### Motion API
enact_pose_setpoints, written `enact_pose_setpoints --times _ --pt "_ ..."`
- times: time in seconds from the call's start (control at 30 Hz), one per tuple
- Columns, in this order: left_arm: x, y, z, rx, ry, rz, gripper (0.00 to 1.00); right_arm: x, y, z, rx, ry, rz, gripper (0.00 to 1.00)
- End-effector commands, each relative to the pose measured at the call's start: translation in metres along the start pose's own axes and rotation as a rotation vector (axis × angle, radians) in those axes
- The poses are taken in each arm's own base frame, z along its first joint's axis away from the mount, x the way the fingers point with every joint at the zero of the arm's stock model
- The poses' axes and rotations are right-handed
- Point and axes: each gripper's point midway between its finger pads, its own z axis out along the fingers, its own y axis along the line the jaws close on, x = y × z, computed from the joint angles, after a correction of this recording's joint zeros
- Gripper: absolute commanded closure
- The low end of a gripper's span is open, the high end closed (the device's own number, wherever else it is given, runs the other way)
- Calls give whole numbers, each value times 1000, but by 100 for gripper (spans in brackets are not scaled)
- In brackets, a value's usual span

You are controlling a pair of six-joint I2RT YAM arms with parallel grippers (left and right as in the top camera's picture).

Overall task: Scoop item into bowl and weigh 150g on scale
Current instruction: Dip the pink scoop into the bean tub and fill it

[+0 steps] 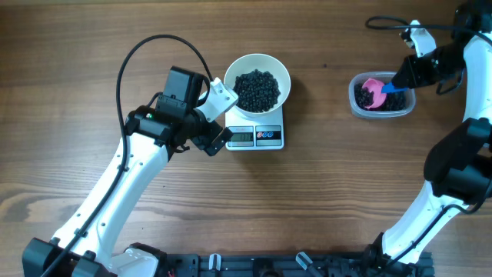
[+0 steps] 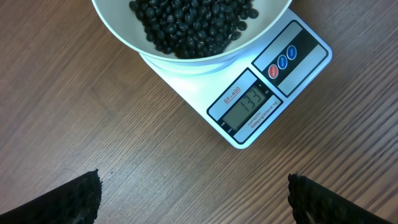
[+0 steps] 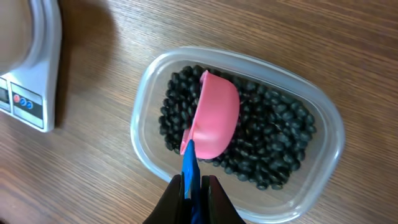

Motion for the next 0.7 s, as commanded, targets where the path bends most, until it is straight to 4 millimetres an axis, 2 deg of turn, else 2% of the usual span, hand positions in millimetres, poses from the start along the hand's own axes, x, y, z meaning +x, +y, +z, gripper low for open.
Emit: enact_pose_setpoints --times 0.0,0.2,0.3,0.67 --pt "0 -1 -2 10 -10 16 0 -4 9 4 -75 -24 -2 96" --pt "0 -1 -2 10 -10 16 0 2 17 4 -110 -2 -18 96" --pt "0 -1 -2 10 -10 16 0 7 14 2 -104 13 -8 96" --pt "0 -1 -2 10 -10 16 0 27 -27 -20 -117 -72 131 96"
